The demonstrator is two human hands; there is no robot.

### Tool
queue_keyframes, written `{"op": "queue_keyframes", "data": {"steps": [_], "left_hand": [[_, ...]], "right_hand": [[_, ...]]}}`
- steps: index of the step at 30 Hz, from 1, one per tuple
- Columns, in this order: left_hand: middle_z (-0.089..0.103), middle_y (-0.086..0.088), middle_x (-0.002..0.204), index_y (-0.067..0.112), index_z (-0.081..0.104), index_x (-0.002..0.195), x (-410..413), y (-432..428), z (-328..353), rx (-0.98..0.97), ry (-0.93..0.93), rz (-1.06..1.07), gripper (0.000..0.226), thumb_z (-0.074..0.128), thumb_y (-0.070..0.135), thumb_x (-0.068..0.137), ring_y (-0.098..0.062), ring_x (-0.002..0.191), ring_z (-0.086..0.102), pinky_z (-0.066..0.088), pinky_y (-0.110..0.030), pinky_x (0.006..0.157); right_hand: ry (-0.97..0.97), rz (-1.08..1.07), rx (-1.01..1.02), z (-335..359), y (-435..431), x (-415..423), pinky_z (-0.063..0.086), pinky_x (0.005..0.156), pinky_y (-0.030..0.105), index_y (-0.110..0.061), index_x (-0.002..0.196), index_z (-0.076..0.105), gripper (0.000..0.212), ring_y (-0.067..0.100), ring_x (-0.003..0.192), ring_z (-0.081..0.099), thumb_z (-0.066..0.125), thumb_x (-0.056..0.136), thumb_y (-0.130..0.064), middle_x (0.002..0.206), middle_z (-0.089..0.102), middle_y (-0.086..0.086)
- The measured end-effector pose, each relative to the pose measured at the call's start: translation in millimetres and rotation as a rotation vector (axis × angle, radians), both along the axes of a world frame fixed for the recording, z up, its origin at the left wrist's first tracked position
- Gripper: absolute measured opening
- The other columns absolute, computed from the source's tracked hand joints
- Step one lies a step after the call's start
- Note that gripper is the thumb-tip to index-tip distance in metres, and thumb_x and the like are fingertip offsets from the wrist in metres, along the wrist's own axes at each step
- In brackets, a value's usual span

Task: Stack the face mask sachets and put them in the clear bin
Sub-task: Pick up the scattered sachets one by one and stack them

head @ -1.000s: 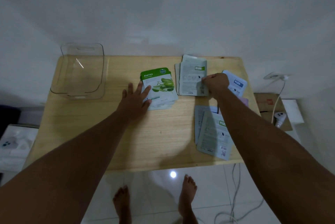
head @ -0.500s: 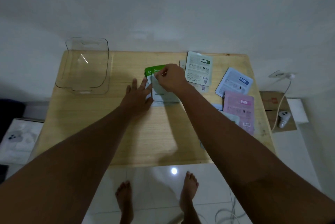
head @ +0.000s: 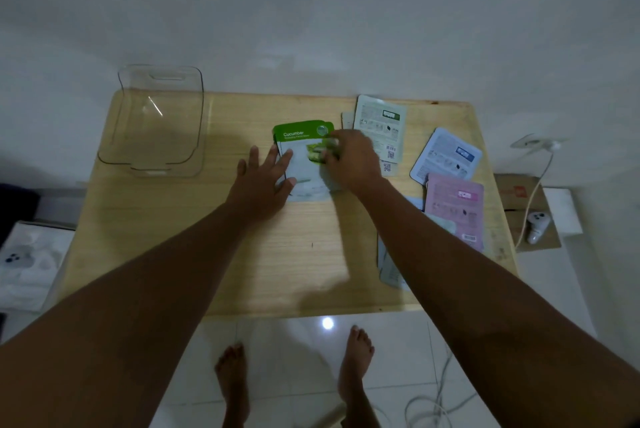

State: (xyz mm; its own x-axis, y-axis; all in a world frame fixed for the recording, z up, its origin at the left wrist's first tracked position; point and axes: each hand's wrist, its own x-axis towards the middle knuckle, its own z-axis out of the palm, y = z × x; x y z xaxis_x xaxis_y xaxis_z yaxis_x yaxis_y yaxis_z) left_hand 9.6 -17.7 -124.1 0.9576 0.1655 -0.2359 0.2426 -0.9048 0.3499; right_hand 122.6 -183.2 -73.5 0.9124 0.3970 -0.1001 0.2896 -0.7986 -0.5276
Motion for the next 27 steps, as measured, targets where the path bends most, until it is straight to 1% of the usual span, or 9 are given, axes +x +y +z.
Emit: {"op": "queue_keyframes", "data": {"steps": [4, 8, 11, 13, 14, 17, 20, 24, 27], "left_hand": [[0.014, -0.008, 0.163, 0.029, 0.012, 0.153, 2, 2, -3, 0.021, 0.008, -0.008, 0.066, 0.029, 0.053, 0.094, -0.046, 0.147, 0.003, 0.009, -0.060, 0.115], [0.012, -0.009, 0.163, 0.029, 0.010, 0.153, 2, 3, -3, 0.020, 0.020, -0.012, 0.066, 0.029, 0.053, 0.095, -0.046, 0.147, 0.003, 0.009, -0.060, 0.115], [0.012, -0.009, 0.163, 0.028, 0.011, 0.153, 2, 3, -1, 0.014, 0.024, -0.010, 0.066, 0.030, 0.052, 0.095, -0.045, 0.147, 0.002, 0.008, -0.060, 0.115], [0.011, -0.008, 0.163, 0.028, 0.011, 0.153, 1, 2, 0, 0.007, 0.021, -0.004, 0.065, 0.032, 0.051, 0.096, -0.045, 0.147, 0.001, 0.007, -0.059, 0.115], [0.012, -0.008, 0.163, 0.027, 0.011, 0.153, 1, 1, 1, 0.007, 0.015, -0.004, 0.065, 0.033, 0.050, 0.096, -0.045, 0.147, 0.001, 0.007, -0.058, 0.115], [0.012, -0.008, 0.163, 0.027, 0.012, 0.153, 0, 1, 0, 0.018, 0.010, -0.006, 0.065, 0.033, 0.050, 0.096, -0.045, 0.147, 0.002, 0.008, -0.058, 0.115], [0.012, -0.007, 0.163, 0.028, 0.011, 0.153, 1, 1, 1, 0.018, 0.030, -0.003, 0.066, 0.033, 0.051, 0.096, -0.045, 0.147, 0.002, 0.009, -0.058, 0.116], [0.009, -0.007, 0.164, 0.028, 0.010, 0.153, 1, 0, 6, 0.005, 0.051, -0.001, 0.066, 0.033, 0.050, 0.096, -0.045, 0.147, 0.000, 0.008, -0.059, 0.116], [0.009, -0.008, 0.164, 0.028, 0.009, 0.154, 1, -1, 8, -0.004, 0.053, 0.000, 0.066, 0.033, 0.050, 0.096, -0.045, 0.147, -0.001, 0.008, -0.060, 0.116]], "right_hand": [[0.100, -0.439, -0.173, 2, -27, 33, 0.043, 0.097, 0.048, -0.012, 0.128, 0.048, 0.058, 0.032, 0.121, 0.044, 0.063, 0.085, -0.046, 0.131, 0.045, 0.015], [0.237, -0.512, -0.128, -8, -41, 55, 0.046, 0.098, 0.046, -0.011, 0.130, 0.039, 0.077, 0.033, 0.124, 0.043, 0.079, 0.074, -0.047, 0.133, 0.042, 0.015], [0.319, -0.610, 0.033, -4, -44, 65, 0.057, 0.077, 0.038, -0.010, 0.125, 0.041, 0.093, 0.029, 0.116, 0.055, 0.093, 0.055, -0.043, 0.127, 0.051, 0.012], [0.328, -0.629, 0.099, -4, -48, 66, 0.050, 0.054, 0.026, -0.008, 0.119, 0.048, 0.087, 0.024, 0.105, 0.061, 0.095, 0.052, -0.039, 0.119, 0.060, 0.008], [0.298, -0.621, 0.129, -6, -50, 66, 0.046, 0.051, 0.023, -0.007, 0.117, 0.052, 0.077, 0.022, 0.100, 0.063, 0.093, 0.058, -0.036, 0.116, 0.063, 0.006], [0.175, -0.652, 0.298, -7, -52, 60, 0.050, 0.066, 0.023, -0.007, 0.121, 0.059, 0.048, 0.023, 0.102, 0.066, 0.077, 0.080, -0.024, 0.116, 0.067, 0.007], [0.080, -0.587, 0.475, 9, -48, 53, 0.056, 0.076, 0.028, -0.009, 0.121, 0.064, 0.036, 0.021, 0.098, 0.068, 0.064, 0.086, -0.016, 0.112, 0.071, 0.006], [-0.079, -0.329, 0.351, 34, -30, 38, 0.052, 0.077, 0.025, -0.009, 0.116, 0.070, 0.037, 0.018, 0.085, 0.067, 0.059, 0.081, -0.010, 0.100, 0.074, 0.007], [-0.066, -0.170, 0.186, 34, -4, 15, 0.044, 0.075, 0.017, -0.010, 0.117, 0.070, 0.037, 0.022, 0.091, 0.067, 0.062, 0.081, -0.011, 0.106, 0.070, 0.011]]}}
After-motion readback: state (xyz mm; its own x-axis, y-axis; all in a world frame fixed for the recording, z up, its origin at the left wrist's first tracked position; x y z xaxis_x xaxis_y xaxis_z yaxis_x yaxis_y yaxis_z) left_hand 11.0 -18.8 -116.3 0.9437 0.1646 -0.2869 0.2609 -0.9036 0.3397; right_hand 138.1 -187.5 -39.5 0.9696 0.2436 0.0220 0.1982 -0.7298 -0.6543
